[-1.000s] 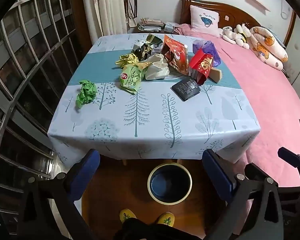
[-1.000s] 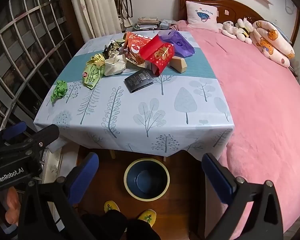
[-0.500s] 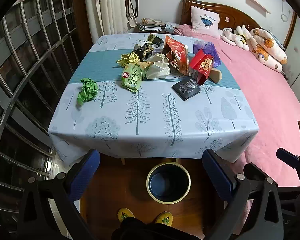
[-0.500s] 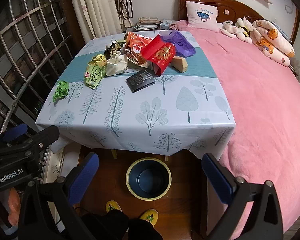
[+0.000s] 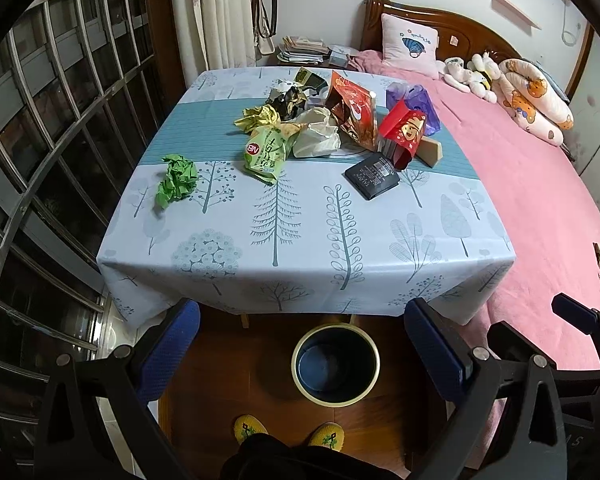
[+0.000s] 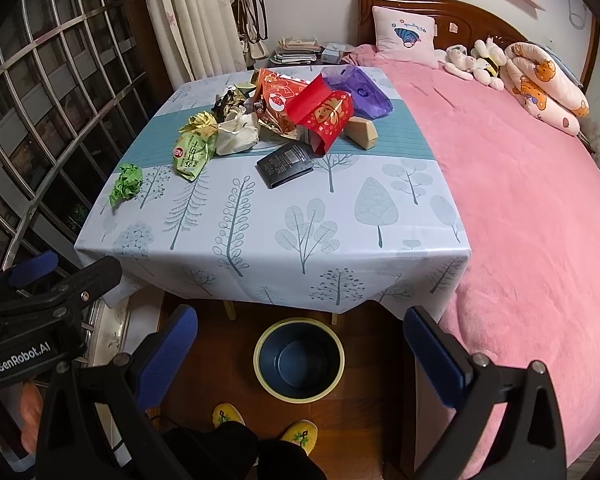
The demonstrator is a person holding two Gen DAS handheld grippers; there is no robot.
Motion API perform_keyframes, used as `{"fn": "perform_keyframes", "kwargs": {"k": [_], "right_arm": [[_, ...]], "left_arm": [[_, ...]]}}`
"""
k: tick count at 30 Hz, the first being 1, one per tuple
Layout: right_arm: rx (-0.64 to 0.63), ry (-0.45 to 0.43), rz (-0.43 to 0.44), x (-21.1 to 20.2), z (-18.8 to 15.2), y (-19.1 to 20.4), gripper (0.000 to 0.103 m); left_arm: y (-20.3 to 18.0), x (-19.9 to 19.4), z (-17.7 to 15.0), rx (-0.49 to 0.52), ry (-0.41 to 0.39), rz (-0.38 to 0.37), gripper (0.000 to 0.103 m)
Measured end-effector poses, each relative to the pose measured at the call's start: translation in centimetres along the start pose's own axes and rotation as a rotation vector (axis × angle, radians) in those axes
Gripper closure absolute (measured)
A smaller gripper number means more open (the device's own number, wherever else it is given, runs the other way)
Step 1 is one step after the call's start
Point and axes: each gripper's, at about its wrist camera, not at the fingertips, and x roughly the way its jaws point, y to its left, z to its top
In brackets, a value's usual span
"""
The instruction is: Collect trash
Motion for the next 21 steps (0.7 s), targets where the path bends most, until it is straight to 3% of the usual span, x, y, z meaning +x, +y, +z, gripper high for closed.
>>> {"fn": "perform_keyframes", "kwargs": {"k": [21], "right_arm": [[0.011,-0.006,0.011,-0.39,0.03,-0.13,0.0]], "left_arm": [[-0.03,-0.37,-0.05,0.006,-0.003,0.003,0.003]]}}
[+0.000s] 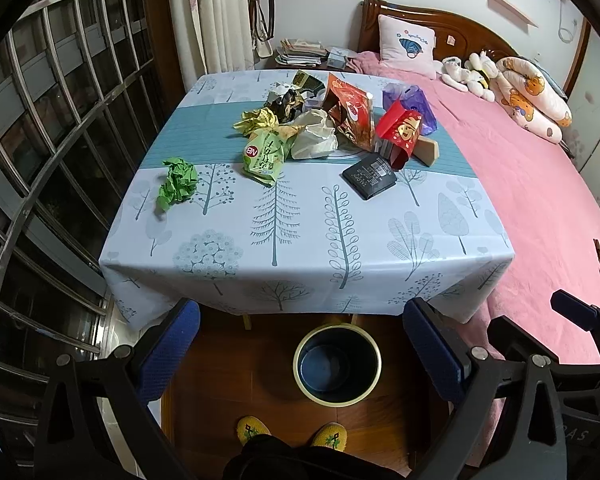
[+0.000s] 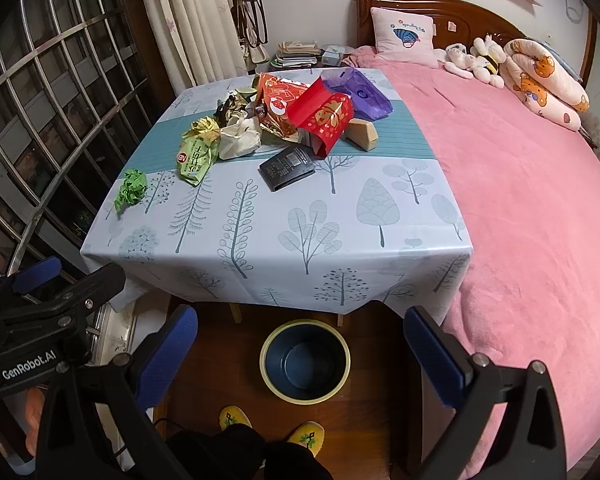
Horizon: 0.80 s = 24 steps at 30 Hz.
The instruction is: Collect trash
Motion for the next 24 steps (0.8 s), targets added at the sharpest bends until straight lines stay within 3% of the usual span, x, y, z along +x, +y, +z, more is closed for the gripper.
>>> {"fn": "perform_keyframes", "kwargs": {"k": [24], "right_arm": [[-0.024,-0.049,0.032,-0.5,1.3,0.9,0.0]], "left_arm": [[0.6,-0.9,1.1,-0.007,-0.01,0.006,0.003]]}}
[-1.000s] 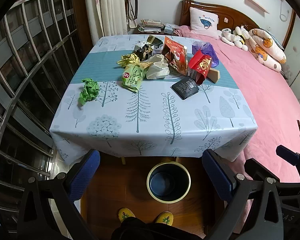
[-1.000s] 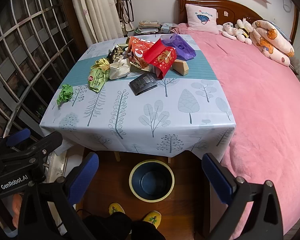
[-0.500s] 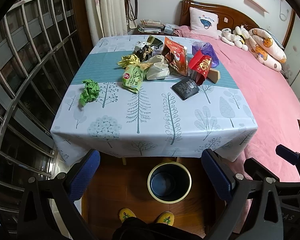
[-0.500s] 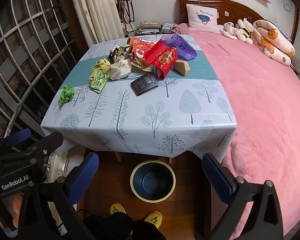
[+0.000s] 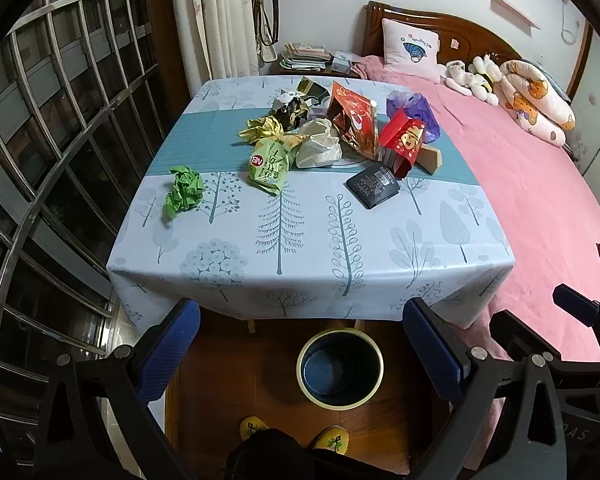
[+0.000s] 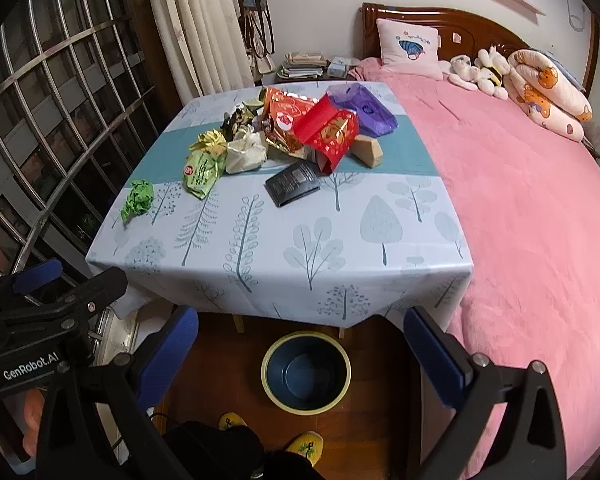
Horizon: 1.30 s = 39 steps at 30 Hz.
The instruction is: Collect trash
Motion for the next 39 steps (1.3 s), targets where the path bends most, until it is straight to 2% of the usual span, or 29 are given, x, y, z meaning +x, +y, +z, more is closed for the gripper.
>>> {"fn": "perform_keyframes", "kwargs": {"k": [6,7,14,16,20,26,29,32,37,39], "right_arm": [[-0.017,-0.026,0.014,0.4,1.2,0.9,0.004],[-0.037,-0.026,0.044,0.5,1.4,1.0,0.005],[-0.039,-0.04,0.066,2.2,4.1,3.3,0.01],[-0.031,-0.025,0.092,3.3,5.1,4.3,0.01],[-0.042,0.031,0.125,6.2,7.2,6.9,0.018],[-0.011,0.073,0.158,10.9,11.0,10.8,0.024],[0.017,0.099,0.173,13.7,12.7,12.3,0.024],[0.048,0.131,0.196,16.6,14.1,13.6,0.024],[0.079,0.169,0.175,21.5,15.7,15.6,0.024],[0.103,0.187,0.171,23.2,16.0,15.8,0.028]], "left_arm": [[1.3,0.3,1.3,-0.023,-0.018,0.008,0.003],[1.6,0.4,1.6,-0.03,-0.02,0.011,0.003],[5.6,2.7,4.5,-0.097,-0.011,0.028,0.003],[7.1,3.7,5.8,-0.116,0.001,0.031,0.003],[11.0,5.9,8.4,-0.16,0.02,0.048,0.003],[16.4,11.2,12.6,-0.185,0.089,0.05,0.003],[18.2,15.1,14.1,-0.165,0.154,0.032,0.003],[19.3,18.4,14.9,-0.145,0.218,0.019,0.003],[20.3,23.0,15.4,-0.093,0.298,0.003,0.003],[20.7,24.6,15.4,-0.076,0.331,-0.006,0.003]]}}
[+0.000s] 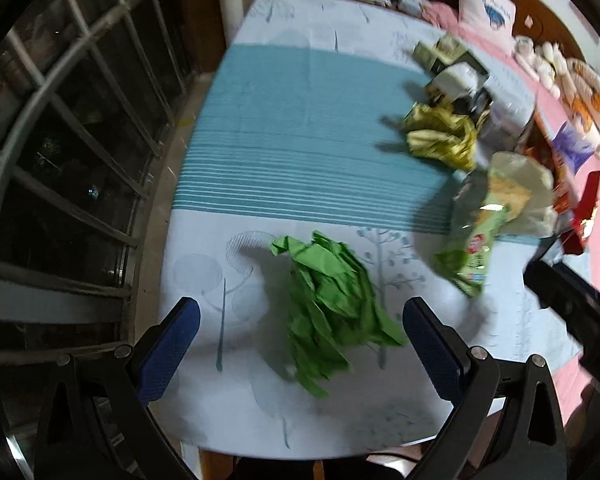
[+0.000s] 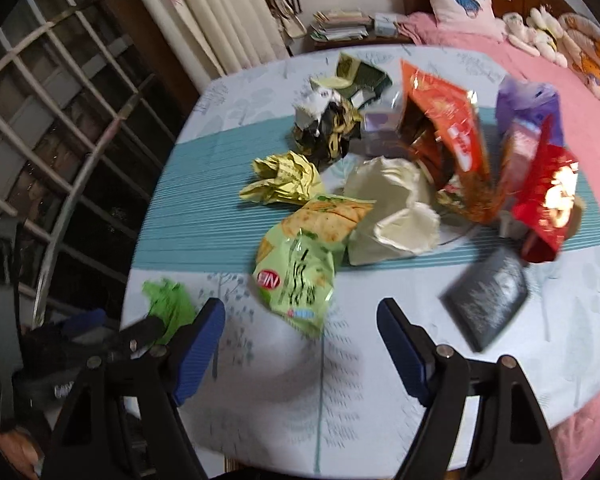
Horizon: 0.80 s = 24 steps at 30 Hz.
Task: Collect trash
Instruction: 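Grasp the green crumpled paper with the left tool while the right tool grasps the green snack bag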
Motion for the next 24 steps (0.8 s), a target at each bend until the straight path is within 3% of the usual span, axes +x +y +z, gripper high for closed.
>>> {"fn": "perform_keyframes", "kwargs": {"k": [4,7,14,18,24], "right_arm": [[0.031,0.031,-0.03,3.1,1.0,0.1,0.031],[0.043,0.056,-0.054,4.8,1.2,0.1,0.034],[0.036,0.088,-0.091,6.3,1.0,0.3,0.054],[0.025,0.092,-0.087,6.3,1.1,0.3,0.078],[0.023,0.079,-0.042,5.1,1.2,0.5,0.084]], "left_arm": [[0.8,1.9,0.8,0.016,0.041,-0.019,0.004],[1.2,2.8,1.5,0.034,0.069,-0.072,0.012],[-0.3,3.5,1.8,0.121,0.095,-0.154,0.032],[-1.0,3.6,1.8,0.123,0.12,-0.217,0.054],[-2.2,3.4,2.4,0.16,0.108,-0.203,0.063]]}}
